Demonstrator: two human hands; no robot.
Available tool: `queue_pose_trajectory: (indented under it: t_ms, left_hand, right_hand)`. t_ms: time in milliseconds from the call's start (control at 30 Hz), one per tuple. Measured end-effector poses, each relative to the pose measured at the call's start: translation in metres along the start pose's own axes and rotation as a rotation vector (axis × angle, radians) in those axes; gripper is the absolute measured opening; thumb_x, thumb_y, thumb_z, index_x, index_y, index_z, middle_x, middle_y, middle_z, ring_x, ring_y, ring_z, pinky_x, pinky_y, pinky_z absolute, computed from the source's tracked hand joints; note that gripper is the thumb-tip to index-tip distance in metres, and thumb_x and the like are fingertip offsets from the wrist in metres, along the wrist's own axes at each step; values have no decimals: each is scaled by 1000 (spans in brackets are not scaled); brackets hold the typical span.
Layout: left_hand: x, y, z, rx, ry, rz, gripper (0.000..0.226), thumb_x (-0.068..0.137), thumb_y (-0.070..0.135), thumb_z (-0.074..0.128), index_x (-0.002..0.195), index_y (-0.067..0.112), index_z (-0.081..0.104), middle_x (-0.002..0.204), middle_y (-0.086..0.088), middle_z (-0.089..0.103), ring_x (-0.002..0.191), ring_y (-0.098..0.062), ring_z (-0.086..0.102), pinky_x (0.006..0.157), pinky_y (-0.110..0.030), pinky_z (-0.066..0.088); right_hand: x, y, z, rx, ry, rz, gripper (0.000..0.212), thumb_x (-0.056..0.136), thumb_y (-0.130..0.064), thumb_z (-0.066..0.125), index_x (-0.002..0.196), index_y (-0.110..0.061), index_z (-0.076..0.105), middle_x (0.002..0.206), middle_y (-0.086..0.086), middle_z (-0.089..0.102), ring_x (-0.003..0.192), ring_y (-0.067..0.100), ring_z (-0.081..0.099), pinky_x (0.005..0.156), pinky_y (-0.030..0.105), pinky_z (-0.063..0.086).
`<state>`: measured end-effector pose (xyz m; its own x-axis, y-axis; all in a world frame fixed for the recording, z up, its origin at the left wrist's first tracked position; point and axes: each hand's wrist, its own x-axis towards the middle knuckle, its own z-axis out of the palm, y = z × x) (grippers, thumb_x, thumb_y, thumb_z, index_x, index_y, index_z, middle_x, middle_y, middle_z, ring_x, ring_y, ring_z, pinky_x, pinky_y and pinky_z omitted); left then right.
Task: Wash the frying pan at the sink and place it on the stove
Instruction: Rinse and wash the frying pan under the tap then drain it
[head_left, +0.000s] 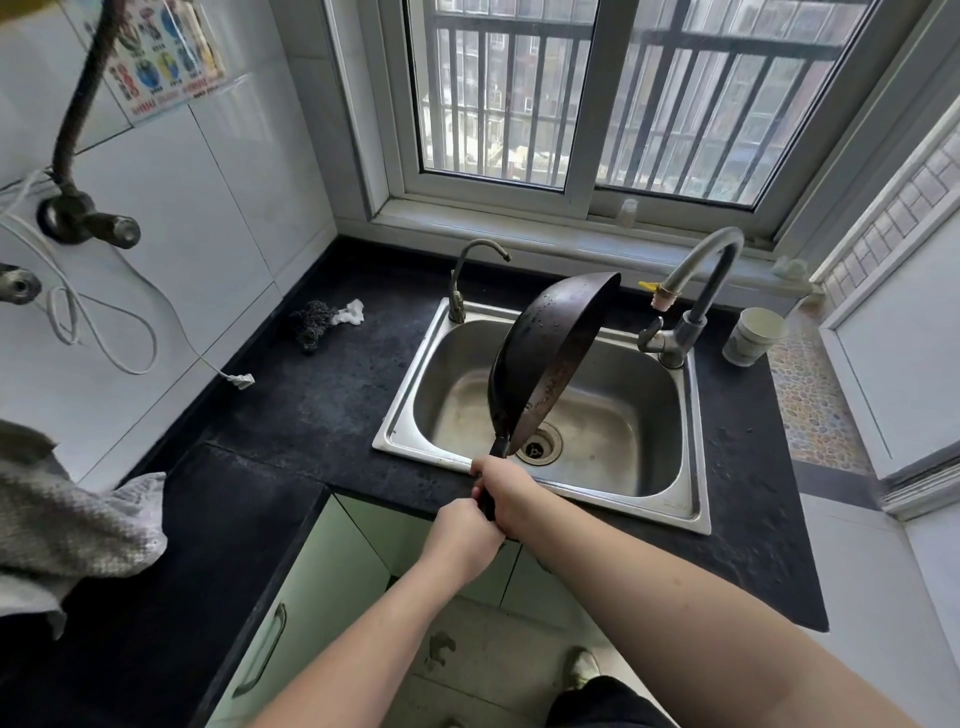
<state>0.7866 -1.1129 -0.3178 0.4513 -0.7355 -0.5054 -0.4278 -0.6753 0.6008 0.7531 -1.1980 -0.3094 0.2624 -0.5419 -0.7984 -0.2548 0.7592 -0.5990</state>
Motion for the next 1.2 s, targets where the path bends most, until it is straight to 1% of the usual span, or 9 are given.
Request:
queue_pose_trajectory:
  t_ms: [133, 267, 400, 500, 633, 733, 900, 1033, 1200]
  left_hand:
    - [0, 8, -1, -35, -34, -2, 14, 77, 24, 50, 67, 17, 55, 57, 2, 56, 49, -20, 54, 40, -20, 36]
    - [-9, -2, 10, -72, 0, 32, 15, 72, 27, 51, 62, 17, 55, 62, -2, 63, 58, -23, 61, 40, -21, 32]
    - [-12, -5, 20, -142, 7, 40, 16, 68, 31, 51, 62, 17, 57, 62, -2, 63, 59, -23, 57, 45, -23, 34]
    - [-8, -2, 23, -271, -8, -34, 11, 65, 25, 51, 61, 15, 53, 60, -18, 58, 56, -26, 50, 53, -28, 36]
    - [-6, -5, 22, -256, 12, 15, 13, 63, 30, 53, 59, 17, 55, 46, 3, 51, 48, -24, 49, 47, -26, 36]
    - [-6, -3, 13, -249, 30, 44, 16, 61, 32, 52, 56, 17, 55, 42, 3, 51, 40, -19, 46, 41, -23, 32]
    - [-12, 4, 0, -257, 14, 56, 13, 60, 30, 53, 54, 18, 52, 35, 6, 45, 38, -18, 43, 43, -23, 31]
    - [-19, 9, -6, -318, -45, -5, 7, 65, 24, 53, 65, 18, 49, 42, 2, 45, 38, -22, 44, 43, -24, 34]
    - [-30, 15, -14, -388, -83, -14, 16, 79, 16, 51, 64, 12, 47, 41, -4, 44, 27, -17, 38, 37, -16, 31]
  right_hand:
    - [-2, -4, -4, -8, 12, -24, 16, 81, -3, 48, 70, -12, 40, 50, 3, 38, 30, 12, 35, 38, 13, 31]
    - [-5, 11, -11, 39, -20, -35, 20, 78, -4, 53, 64, -13, 42, 39, -1, 38, 33, 13, 37, 39, 16, 31]
    - [-9, 14, -15, 8, -11, -68, 17, 79, -6, 54, 66, -12, 44, 44, 1, 40, 37, 14, 39, 39, 16, 32]
    - [-11, 10, -16, -6, -18, -61, 17, 78, -7, 54, 64, -11, 44, 43, 2, 40, 40, 16, 38, 39, 16, 32]
    - [-14, 8, -15, -1, -29, -87, 18, 78, -7, 55, 65, -12, 44, 45, 2, 41, 40, 16, 40, 41, 18, 33]
    - [-20, 2, -13, 4, -39, -116, 19, 80, -7, 54, 64, -11, 44, 42, 1, 42, 38, 16, 40, 39, 18, 33]
    - [-28, -5, -11, -7, -45, -123, 20, 82, -9, 55, 66, -9, 44, 44, 4, 43, 35, 15, 40, 38, 19, 34]
    - [-32, -5, -7, -4, -50, -146, 19, 83, -6, 55, 68, -10, 44, 37, 0, 42, 34, 13, 41, 38, 18, 35]
    - [-35, -9, -1, -104, 13, -147, 10, 83, -8, 55, 76, -4, 49, 51, 7, 47, 39, 17, 42, 37, 16, 34]
